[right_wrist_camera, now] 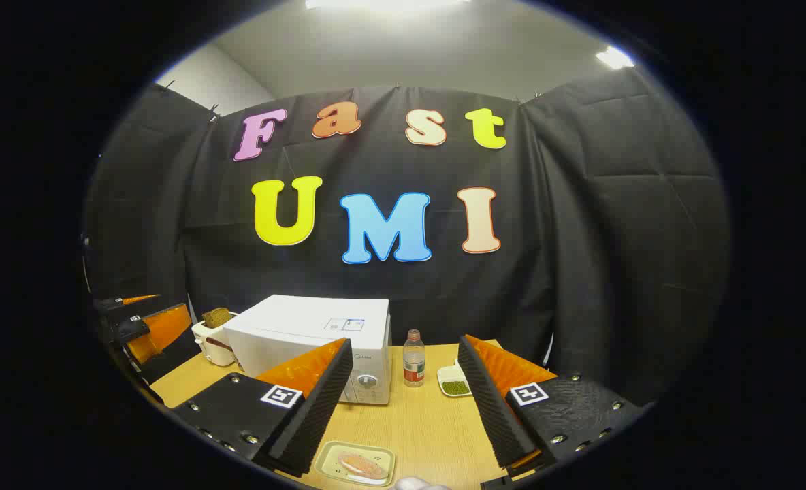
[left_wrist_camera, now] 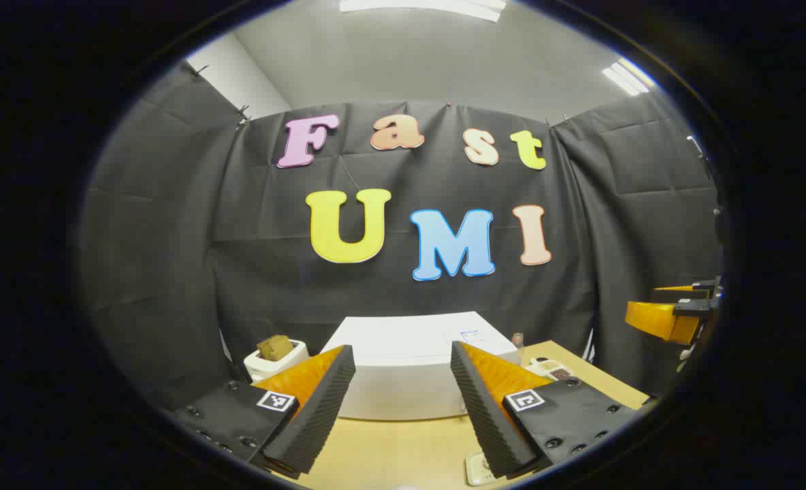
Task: Open the microwave oven with the left hand, put the food in, and close the microwave oven.
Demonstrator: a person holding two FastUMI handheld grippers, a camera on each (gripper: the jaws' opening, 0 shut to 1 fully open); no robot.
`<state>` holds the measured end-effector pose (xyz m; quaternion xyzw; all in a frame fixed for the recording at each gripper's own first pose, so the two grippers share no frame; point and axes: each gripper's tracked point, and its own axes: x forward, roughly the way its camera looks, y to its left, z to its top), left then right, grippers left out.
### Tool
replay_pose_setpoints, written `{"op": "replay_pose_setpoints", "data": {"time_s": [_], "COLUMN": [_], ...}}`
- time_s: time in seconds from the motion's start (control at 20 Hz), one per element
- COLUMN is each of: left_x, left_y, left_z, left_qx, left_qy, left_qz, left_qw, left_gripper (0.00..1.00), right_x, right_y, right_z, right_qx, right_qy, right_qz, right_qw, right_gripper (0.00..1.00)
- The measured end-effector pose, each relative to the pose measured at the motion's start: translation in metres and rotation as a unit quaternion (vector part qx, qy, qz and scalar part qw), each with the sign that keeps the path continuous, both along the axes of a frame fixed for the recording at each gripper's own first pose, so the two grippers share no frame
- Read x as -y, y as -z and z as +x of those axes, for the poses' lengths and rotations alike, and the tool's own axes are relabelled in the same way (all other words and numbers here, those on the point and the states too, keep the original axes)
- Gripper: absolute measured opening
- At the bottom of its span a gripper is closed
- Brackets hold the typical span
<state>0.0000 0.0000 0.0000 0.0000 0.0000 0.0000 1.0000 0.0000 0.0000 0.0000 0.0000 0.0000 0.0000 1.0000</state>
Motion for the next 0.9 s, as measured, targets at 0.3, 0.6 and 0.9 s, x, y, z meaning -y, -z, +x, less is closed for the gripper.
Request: {"op": "replay_pose_setpoints", "data": {"time_s": [0.3,0.6,0.9], "left_x": [0.0,0.003,0.01], "left_y": [0.008,0.007,0.049], "left_z": [0.006,0.014,0.031], "left_qx": [-0.008,-0.008,-0.016], "left_qy": [0.002,0.007,0.004], "left_qz": [0.008,-0.001,0.019], "left_qw": [1.0,1.0,1.0], "left_gripper": [0.94,0.96,0.94], "right_x": [-0.002,-0.003,0.005], "right_y": [-0.003,-0.002,0.009], "right_z": [0.004,0.01,0.013], "right_qx": [0.004,0.003,-0.025], "right_qy": [-0.002,-0.001,-0.001], "right_qz": [-0.016,-0.017,0.01], "right_qw": [1.0,1.0,1.0], "right_gripper": [0.95,0.95,0.95]}}
